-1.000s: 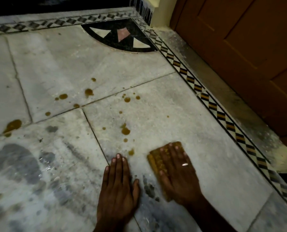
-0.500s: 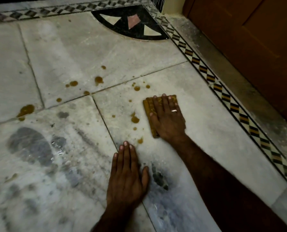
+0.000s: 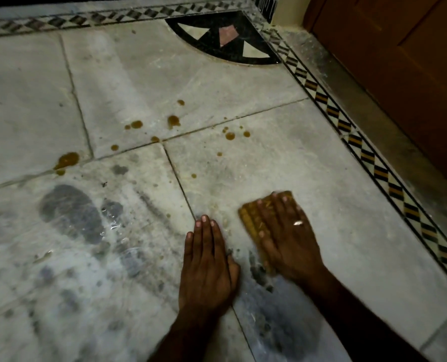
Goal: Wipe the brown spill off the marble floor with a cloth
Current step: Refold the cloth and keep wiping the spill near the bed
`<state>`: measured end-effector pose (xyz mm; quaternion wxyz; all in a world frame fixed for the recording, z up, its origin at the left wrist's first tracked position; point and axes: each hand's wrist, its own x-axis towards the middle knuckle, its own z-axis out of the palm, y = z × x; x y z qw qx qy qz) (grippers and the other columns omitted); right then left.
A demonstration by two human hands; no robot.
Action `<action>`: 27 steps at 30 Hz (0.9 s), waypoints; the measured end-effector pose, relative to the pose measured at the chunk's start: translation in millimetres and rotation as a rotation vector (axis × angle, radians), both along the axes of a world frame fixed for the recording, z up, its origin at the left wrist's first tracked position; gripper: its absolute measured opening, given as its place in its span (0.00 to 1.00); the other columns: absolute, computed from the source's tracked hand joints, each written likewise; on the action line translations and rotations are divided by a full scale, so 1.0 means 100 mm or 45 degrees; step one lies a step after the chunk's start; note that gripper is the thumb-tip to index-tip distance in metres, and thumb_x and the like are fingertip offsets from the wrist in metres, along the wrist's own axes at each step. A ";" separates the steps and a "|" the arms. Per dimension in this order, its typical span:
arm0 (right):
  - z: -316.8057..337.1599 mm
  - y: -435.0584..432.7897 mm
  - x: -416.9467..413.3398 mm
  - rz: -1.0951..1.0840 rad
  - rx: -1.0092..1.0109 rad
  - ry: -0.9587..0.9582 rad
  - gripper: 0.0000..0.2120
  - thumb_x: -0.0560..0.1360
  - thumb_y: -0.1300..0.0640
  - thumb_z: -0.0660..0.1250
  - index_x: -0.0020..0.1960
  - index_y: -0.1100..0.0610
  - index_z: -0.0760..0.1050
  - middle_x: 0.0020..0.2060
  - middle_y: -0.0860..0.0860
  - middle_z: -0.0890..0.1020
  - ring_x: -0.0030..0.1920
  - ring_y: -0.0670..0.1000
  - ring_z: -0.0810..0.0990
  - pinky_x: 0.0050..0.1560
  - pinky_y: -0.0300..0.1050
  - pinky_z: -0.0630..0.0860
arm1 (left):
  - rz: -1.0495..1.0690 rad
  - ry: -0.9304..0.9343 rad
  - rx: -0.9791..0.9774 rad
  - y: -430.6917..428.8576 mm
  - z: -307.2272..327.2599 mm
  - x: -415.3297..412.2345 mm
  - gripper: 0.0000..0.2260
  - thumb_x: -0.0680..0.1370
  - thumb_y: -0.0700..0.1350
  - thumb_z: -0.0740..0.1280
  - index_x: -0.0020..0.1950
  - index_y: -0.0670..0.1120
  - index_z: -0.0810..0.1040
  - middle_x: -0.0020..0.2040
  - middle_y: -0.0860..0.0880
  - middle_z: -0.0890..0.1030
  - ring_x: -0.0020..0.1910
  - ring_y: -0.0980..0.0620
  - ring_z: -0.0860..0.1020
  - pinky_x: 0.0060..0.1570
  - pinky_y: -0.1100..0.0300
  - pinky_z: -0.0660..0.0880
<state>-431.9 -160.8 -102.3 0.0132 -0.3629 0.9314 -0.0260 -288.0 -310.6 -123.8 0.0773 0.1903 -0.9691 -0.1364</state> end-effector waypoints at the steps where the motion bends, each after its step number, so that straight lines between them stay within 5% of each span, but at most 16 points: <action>1: -0.01 -0.09 -0.10 -0.085 0.013 0.007 0.29 0.82 0.43 0.49 0.81 0.49 0.58 0.81 0.57 0.60 0.81 0.59 0.56 0.77 0.61 0.60 | 0.008 -0.002 0.010 0.00 0.01 -0.01 0.31 0.79 0.49 0.55 0.78 0.33 0.59 0.79 0.33 0.60 0.79 0.36 0.59 0.75 0.39 0.62; 4: 0.00 -0.58 -0.34 -0.193 0.001 -0.032 0.31 0.81 0.42 0.47 0.82 0.49 0.56 0.81 0.58 0.59 0.81 0.60 0.57 0.79 0.61 0.57 | -0.012 -0.013 0.024 0.01 0.04 -0.02 0.30 0.79 0.49 0.56 0.77 0.32 0.61 0.78 0.33 0.61 0.79 0.36 0.59 0.74 0.39 0.63; 9: -0.06 -1.28 -0.02 0.029 -0.091 0.006 0.29 0.80 0.45 0.54 0.80 0.52 0.62 0.78 0.60 0.65 0.78 0.62 0.63 0.76 0.63 0.62 | 0.163 -0.060 0.024 -0.18 0.06 0.08 0.27 0.81 0.48 0.55 0.77 0.33 0.63 0.78 0.33 0.63 0.78 0.37 0.61 0.76 0.40 0.60; 16: -0.04 -0.79 0.74 0.322 -0.069 0.027 0.28 0.82 0.45 0.55 0.81 0.50 0.59 0.80 0.57 0.61 0.81 0.59 0.58 0.77 0.61 0.61 | 0.121 -0.038 -0.097 -0.44 -0.03 0.71 0.28 0.80 0.47 0.54 0.76 0.33 0.64 0.77 0.34 0.63 0.77 0.36 0.63 0.76 0.40 0.58; 24: -0.05 -1.02 0.43 -0.043 -0.031 -0.007 0.30 0.81 0.44 0.49 0.82 0.50 0.57 0.81 0.58 0.60 0.81 0.59 0.57 0.79 0.60 0.56 | 0.298 -0.152 -0.088 -0.72 0.02 1.01 0.29 0.82 0.52 0.52 0.78 0.36 0.62 0.79 0.37 0.61 0.79 0.40 0.61 0.78 0.43 0.54; 27: -0.04 -1.51 0.49 0.064 -0.026 -0.012 0.30 0.81 0.44 0.51 0.82 0.51 0.57 0.80 0.59 0.61 0.80 0.60 0.59 0.78 0.62 0.58 | 0.360 -0.165 -0.091 -0.87 0.03 1.08 0.29 0.82 0.52 0.52 0.78 0.36 0.63 0.79 0.37 0.62 0.78 0.40 0.62 0.77 0.42 0.56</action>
